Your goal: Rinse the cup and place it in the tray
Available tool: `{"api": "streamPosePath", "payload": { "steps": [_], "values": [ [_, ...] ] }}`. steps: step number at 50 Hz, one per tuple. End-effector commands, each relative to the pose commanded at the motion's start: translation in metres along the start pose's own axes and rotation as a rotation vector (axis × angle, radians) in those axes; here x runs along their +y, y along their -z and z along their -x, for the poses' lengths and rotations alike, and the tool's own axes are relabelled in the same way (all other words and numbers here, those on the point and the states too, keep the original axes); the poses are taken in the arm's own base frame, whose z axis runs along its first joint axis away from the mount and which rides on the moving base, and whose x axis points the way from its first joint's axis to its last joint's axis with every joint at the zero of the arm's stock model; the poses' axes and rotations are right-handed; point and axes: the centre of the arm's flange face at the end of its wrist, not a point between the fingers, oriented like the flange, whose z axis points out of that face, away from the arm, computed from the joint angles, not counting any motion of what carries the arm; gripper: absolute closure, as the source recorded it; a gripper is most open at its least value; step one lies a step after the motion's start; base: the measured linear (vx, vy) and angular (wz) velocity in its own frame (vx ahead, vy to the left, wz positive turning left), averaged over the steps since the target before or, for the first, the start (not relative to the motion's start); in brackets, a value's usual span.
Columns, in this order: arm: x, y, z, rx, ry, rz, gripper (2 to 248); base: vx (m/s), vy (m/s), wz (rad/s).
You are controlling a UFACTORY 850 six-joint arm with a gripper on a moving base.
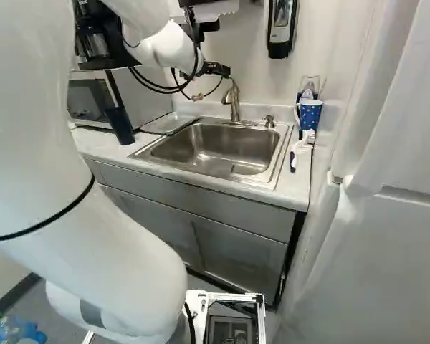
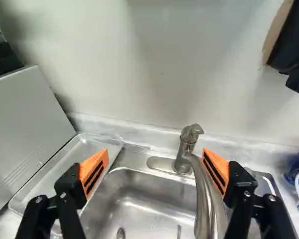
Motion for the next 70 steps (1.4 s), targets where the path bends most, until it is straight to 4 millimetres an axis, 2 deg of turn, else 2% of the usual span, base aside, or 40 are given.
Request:
{"api": "streamPosePath", "payload": {
  "steps": [43, 70],
  "values": [
    [0.007, -0.067, -0.015, -0.074, -0.004, 0.011, 3, 0.000, 0.000, 0.000],
    [0.011, -0.088, -0.027, 0.003, -0.006, 0.017, 3, 0.000, 0.000, 0.000]
  ]
}}
